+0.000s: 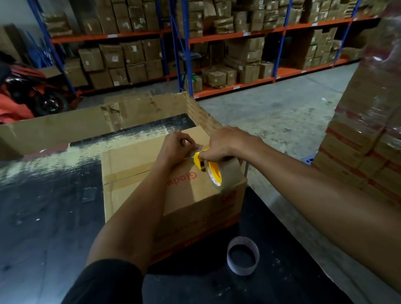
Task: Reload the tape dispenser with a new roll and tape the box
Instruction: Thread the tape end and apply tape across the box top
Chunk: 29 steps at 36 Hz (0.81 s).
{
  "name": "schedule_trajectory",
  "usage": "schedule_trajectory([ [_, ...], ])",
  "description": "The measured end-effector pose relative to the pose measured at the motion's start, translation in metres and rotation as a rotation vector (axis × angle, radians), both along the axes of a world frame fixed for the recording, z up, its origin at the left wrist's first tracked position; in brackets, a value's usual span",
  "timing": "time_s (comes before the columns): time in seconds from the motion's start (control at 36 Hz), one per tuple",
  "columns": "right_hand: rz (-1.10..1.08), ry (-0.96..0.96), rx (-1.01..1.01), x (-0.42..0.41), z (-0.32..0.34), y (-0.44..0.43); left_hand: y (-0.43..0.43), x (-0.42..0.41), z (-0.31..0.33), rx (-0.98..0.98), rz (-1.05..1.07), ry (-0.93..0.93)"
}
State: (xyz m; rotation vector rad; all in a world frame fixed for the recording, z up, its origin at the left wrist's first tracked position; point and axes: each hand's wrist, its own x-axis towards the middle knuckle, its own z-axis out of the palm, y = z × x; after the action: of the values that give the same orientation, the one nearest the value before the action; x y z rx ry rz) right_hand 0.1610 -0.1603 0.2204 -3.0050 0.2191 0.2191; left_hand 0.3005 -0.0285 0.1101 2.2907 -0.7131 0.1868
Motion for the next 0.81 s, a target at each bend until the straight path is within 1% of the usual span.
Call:
schedule_trajectory([
  [0.08, -0.004, 0.032, -0.018, 0.0, 0.005, 0.003, -0.002, 0.002, 0.0, -0.02, 0.027, 0.045],
  [0.14, -0.016, 0.061, -0.015, 0.0, 0.009, 0.005, -0.005, 0.003, 0.0, -0.096, 0.099, 0.122],
  [0.22, -0.023, 0.072, -0.022, -0.001, 0.011, 0.007, -0.007, 0.007, 0.003, -0.261, 0.229, 0.202],
  [0.28, -0.027, 0.076, -0.016, -0.003, 0.014, 0.006, -0.003, 0.006, 0.007, -0.267, 0.214, 0.204],
  [0.36, -0.036, 0.097, 0.014, -0.006, 0.018, 0.005, 0.009, -0.004, 0.014, -0.153, 0.057, 0.105],
  [0.5, -0.023, 0.134, -0.013, -0.009, 0.025, 0.012, 0.025, -0.038, 0.004, 0.182, -0.15, -0.072],
  [0.56, -0.019, 0.147, -0.022, -0.009, 0.028, 0.014, 0.021, -0.048, 0.005, 0.308, -0.205, -0.098],
  [0.58, -0.018, 0.152, -0.027, -0.01, 0.029, 0.014, 0.018, -0.05, 0.007, 0.386, -0.2, -0.103],
  [0.64, -0.015, 0.154, -0.022, -0.011, 0.03, 0.013, 0.015, -0.046, 0.004, 0.468, -0.169, -0.099],
  [0.72, -0.014, 0.161, 0.008, -0.013, 0.032, 0.01, 0.016, -0.034, -0.007, 0.529, -0.086, -0.04],
  [0.81, -0.028, 0.17, 0.026, -0.015, 0.033, 0.011, 0.016, -0.036, -0.005, 0.574, -0.072, -0.004],
])
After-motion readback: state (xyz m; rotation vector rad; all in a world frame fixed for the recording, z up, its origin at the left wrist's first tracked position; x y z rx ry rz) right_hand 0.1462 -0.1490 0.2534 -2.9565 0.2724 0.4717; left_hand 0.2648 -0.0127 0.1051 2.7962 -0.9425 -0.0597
